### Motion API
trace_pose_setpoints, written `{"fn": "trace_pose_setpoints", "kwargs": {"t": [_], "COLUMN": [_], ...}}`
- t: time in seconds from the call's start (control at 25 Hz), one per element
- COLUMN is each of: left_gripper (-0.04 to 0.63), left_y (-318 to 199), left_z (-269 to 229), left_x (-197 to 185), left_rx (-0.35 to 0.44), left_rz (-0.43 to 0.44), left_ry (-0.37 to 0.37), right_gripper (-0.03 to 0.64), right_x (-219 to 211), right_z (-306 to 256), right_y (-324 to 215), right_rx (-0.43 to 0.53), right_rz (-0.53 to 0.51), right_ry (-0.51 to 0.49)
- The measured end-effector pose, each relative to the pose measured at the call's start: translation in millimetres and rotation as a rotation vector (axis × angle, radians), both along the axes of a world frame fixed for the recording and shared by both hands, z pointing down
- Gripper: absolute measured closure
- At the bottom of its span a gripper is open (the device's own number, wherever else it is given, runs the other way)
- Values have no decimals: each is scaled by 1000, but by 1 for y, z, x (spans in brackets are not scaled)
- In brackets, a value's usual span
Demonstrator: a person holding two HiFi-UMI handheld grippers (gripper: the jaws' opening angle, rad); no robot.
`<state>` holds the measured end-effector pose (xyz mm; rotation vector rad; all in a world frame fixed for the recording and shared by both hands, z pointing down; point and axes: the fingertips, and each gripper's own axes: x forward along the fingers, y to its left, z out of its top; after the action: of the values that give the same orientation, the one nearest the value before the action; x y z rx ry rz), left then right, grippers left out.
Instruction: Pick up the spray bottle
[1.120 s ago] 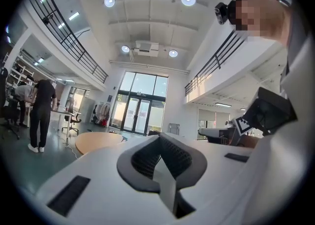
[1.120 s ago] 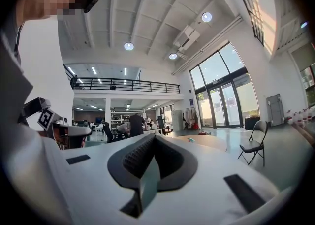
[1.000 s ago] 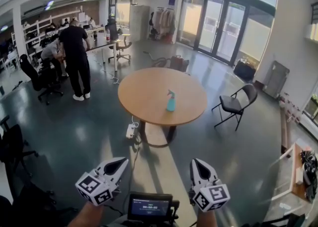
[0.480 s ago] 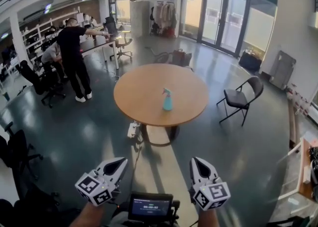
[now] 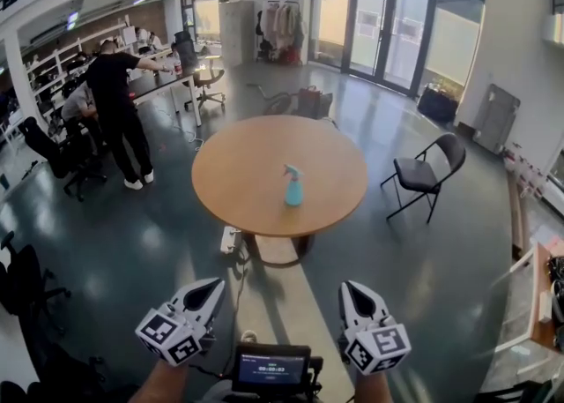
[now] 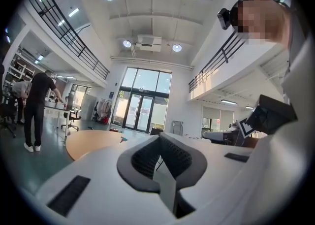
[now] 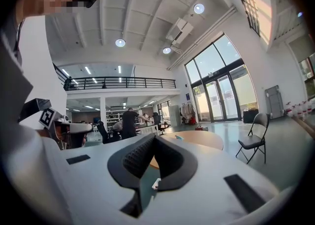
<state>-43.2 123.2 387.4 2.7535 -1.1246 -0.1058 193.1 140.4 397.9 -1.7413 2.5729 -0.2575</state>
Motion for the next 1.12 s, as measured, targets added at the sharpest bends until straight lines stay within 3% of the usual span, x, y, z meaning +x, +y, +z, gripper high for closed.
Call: {"fn": "trace_pose_setpoints", "kwargs": {"t": [0.2, 0.36, 0.6, 1.12], "left_gripper": [591, 591, 591, 591], "left_y": [-55, -95, -150, -227], "left_z": [-1, 4, -13, 2], "left_x": [-10, -28, -45, -63], "left_rx": [25, -17, 31, -17], "left_rz": [18, 23, 59, 123], "left_ry": [15, 78, 67, 84], "right_gripper": [614, 614, 614, 614], "right_x": [-13, -18, -44, -74], "right_z": [-8, -11, -20, -22], "right_y": [-45, -83, -136, -212], "right_rx": [7, 24, 13, -21], "right_rz": [36, 74, 68, 126], "right_ry": [61, 56, 84, 103]}}
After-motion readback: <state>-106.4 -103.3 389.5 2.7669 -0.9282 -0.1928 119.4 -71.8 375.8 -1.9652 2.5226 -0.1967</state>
